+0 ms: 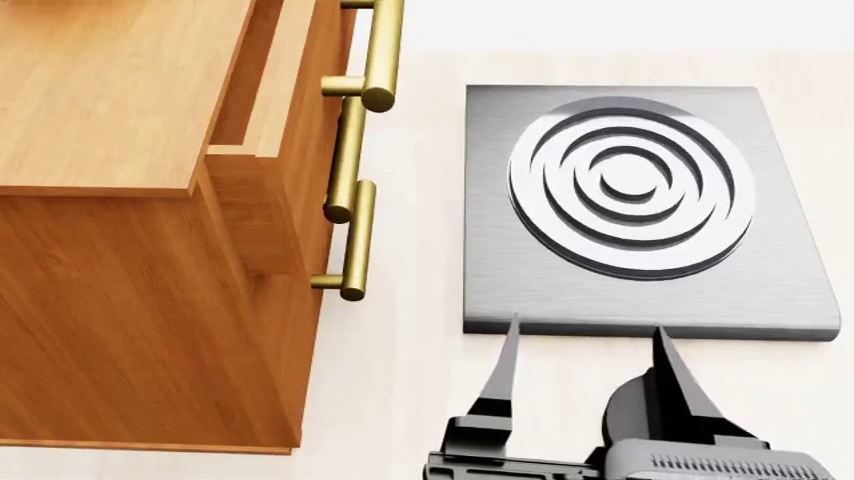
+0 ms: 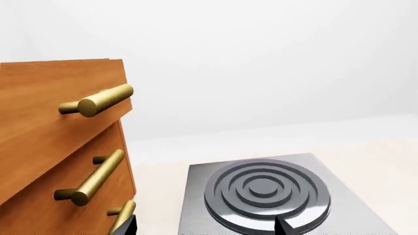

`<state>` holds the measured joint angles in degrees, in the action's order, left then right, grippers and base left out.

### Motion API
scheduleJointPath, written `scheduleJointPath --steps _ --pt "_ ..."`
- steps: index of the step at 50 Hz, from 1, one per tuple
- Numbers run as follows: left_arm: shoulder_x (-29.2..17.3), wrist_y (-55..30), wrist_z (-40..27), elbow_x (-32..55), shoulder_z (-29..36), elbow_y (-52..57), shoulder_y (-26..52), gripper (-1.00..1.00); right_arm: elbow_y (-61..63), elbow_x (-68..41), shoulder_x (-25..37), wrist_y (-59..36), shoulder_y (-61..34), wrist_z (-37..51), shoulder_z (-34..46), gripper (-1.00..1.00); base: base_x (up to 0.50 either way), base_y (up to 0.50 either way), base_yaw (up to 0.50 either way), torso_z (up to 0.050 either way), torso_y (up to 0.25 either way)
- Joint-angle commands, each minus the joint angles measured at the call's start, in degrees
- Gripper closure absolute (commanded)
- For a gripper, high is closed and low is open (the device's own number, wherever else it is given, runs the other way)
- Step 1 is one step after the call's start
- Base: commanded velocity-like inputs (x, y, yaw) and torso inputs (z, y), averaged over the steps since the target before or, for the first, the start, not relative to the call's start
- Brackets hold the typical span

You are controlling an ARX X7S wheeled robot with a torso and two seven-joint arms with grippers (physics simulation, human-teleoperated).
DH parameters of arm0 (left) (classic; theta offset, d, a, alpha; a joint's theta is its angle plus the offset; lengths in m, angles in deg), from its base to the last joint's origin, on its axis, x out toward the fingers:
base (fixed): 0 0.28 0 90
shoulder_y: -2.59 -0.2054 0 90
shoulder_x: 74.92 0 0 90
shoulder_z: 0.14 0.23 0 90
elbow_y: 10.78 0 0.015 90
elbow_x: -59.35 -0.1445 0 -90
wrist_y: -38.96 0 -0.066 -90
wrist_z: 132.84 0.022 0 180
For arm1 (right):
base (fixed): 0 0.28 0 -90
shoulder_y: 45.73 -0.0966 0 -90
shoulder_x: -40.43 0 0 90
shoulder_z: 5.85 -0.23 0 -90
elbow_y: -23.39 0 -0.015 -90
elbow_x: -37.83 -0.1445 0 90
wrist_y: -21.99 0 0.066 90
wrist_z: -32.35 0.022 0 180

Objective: Pick the akita bowl on the wooden cabinet and place it on the plate.

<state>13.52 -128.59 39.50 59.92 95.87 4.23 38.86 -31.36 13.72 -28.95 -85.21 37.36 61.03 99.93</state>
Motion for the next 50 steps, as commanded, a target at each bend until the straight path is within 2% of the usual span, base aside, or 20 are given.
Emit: scheduleJointPath --steps 1,32,33,36,50 --pt "-0.2 1.1 0.2 -0.4 -2.0 0.0 -2.2 -1.0 -1.7 0.1 -0.2 0.7 -0.2 -0.4 0.5 -1.0 0.0 0.0 0.0 0.0 0.0" --pt "-0.2 7.3 1.4 -0.4 -2.1 0.0 -10.9 -1.0 -8.5 0.5 -1.1 2.5 -1.2 -1.6 1.6 -1.0 0.0 0.0 0.0 0.0 -0.001" --pt "-0.1 7.4 1.7 -0.7 -1.4 0.0 -10.9 1.0 -8.5 0.5 -1.1 2.6 -1.2 -1.6 1.6 -1.0 0.0 0.0 0.0 0.0 -0.01" --pt "-0.2 7.3 -0.1 -0.6 -1.4 0.0 -11.1 1.0 -8.6 0.5 -1.0 2.6 -1.2 -1.5 1.7 -1.0 0.0 0.0 0.0 0.0 -0.004" --pt "-0.1 8.1 0.5 -0.9 1.4 0.0 -10.1 1.0 -8.2 0.2 -0.8 2.5 -1.2 -1.2 1.8 -1.0 0.0 0.0 0.0 0.0 -0.005"
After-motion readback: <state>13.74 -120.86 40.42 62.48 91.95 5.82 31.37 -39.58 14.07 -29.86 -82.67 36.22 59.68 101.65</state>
